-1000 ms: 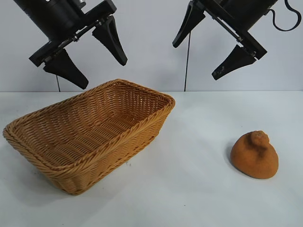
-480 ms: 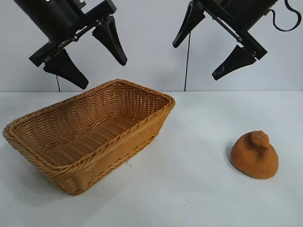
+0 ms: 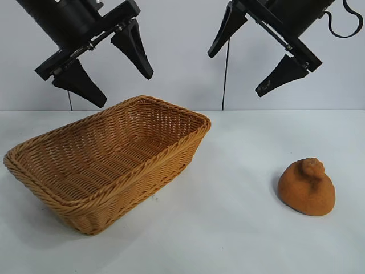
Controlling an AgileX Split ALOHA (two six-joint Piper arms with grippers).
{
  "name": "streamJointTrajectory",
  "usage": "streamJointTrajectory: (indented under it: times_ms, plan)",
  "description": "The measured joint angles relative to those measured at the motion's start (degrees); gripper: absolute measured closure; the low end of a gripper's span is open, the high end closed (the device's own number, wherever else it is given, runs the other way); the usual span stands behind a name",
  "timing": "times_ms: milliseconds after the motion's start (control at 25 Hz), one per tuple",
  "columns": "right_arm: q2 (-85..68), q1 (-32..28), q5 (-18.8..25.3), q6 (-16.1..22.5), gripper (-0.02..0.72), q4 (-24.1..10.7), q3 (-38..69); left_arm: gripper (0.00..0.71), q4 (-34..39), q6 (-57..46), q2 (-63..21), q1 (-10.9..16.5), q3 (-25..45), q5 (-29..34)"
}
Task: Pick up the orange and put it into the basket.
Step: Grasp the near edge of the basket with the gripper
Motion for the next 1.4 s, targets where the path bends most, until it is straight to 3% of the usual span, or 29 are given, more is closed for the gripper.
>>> streamJointTrajectory:
  times_ms: [280, 480, 680, 1040, 1400]
  plan:
    - [0.0, 0.0, 0.0, 0.0, 0.01, 0.0, 0.0, 0.095, 0.4, -1.9, -1.0, 2.0, 0.0, 1.2]
    - [0.0, 0.0, 0.0, 0.0, 0.01, 0.0, 0.0, 0.095, 5.9, -6.0, -6.8, 5.7, 0.3, 2.3]
    - [0.0, 0.0, 0.0, 0.0, 0.01, -0.1, 0.0, 0.095, 13.0, -14.7, -14.7, 6.0, 6.9, 1.6]
    - [0.0, 0.0, 0.0, 0.0, 0.01, -0.1, 0.0, 0.095, 15.8, -35.4, -21.9, 6.0, 28.4, -14.1]
    - [0.0, 0.0, 0.0, 0.0, 0.01, -0.1, 0.0, 0.095, 15.8, -49.0, -21.9, 6.0, 41.7, -26.3]
